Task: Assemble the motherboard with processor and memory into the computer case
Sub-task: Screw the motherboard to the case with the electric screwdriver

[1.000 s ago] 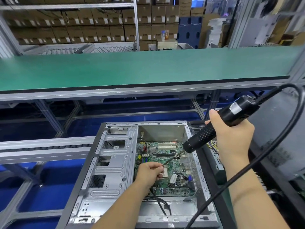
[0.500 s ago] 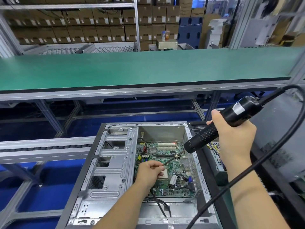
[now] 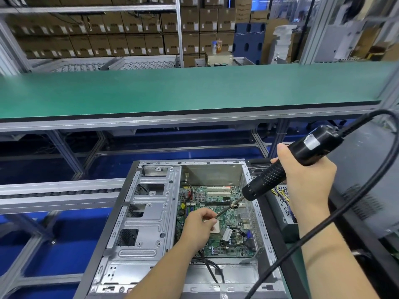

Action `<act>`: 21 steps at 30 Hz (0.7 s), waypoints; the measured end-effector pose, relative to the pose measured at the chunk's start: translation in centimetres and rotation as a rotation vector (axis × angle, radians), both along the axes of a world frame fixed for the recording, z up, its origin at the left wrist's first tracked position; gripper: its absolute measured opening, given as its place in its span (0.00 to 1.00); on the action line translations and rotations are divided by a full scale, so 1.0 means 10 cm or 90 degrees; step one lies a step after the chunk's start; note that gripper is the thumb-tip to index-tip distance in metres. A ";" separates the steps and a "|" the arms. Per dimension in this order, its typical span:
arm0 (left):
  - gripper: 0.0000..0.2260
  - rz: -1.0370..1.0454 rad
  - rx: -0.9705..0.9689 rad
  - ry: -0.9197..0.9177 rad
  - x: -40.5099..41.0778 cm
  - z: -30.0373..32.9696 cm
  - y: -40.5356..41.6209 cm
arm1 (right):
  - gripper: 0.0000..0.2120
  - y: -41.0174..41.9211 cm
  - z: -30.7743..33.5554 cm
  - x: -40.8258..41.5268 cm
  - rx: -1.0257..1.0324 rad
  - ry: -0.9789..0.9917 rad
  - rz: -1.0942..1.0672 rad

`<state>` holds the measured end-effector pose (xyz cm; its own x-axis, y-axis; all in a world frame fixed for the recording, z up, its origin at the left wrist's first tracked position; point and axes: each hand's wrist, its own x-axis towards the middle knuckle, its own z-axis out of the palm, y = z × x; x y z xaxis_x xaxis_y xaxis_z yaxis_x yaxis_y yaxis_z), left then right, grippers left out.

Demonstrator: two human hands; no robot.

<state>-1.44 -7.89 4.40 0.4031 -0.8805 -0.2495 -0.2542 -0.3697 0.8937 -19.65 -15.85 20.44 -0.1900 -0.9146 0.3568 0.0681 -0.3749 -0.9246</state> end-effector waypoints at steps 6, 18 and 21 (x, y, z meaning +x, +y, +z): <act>0.09 -0.053 0.063 -0.276 -0.02 0.05 0.06 | 0.07 -0.02 -0.02 0.01 -0.013 0.034 -0.005; 0.05 -0.397 0.299 -0.392 -0.43 0.11 0.11 | 0.13 -0.02 -0.02 0.16 -0.027 0.053 0.035; 0.06 -0.460 0.322 -0.440 -0.60 0.09 0.00 | 0.13 -0.03 -0.05 0.21 -0.027 0.055 0.047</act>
